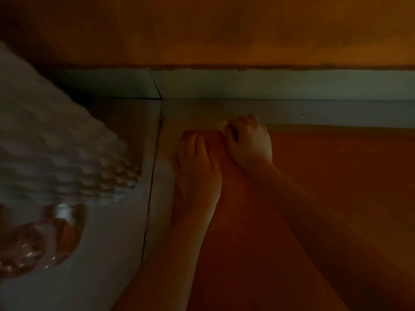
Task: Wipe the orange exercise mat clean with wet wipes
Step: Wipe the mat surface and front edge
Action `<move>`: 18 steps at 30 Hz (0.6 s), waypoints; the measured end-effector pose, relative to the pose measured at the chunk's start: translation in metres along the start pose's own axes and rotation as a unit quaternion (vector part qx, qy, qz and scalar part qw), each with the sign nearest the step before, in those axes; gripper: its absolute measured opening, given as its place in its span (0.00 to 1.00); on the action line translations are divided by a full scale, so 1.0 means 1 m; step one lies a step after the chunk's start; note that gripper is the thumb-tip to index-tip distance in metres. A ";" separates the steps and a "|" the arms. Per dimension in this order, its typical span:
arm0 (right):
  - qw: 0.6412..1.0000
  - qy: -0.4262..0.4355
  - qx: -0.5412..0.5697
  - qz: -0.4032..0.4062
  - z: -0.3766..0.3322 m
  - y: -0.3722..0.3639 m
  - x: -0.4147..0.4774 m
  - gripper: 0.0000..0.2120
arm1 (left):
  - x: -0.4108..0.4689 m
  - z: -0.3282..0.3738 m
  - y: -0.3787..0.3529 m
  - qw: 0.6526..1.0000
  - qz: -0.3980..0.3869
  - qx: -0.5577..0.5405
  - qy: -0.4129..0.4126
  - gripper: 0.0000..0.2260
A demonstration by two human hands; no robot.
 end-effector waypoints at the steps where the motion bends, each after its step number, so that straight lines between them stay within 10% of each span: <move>1: 1.000 0.005 0.004 0.009 -0.002 0.001 -0.001 0.13 | 0.002 0.000 -0.005 0.999 0.001 0.037 0.005 0.24; 18: 1.000 -0.022 0.020 0.006 -0.002 0.002 -0.002 0.15 | -0.004 -0.001 -0.009 0.997 0.019 0.074 0.004 0.19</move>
Point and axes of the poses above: each hand's wrist, its own x-axis towards the middle knuckle, its own y-axis out of the back of the hand, z = x × y, the point moved 8 cm from there along x, towards the middle knuckle, and after that the axes turned 12 degrees about x, right-handed, at the moved point
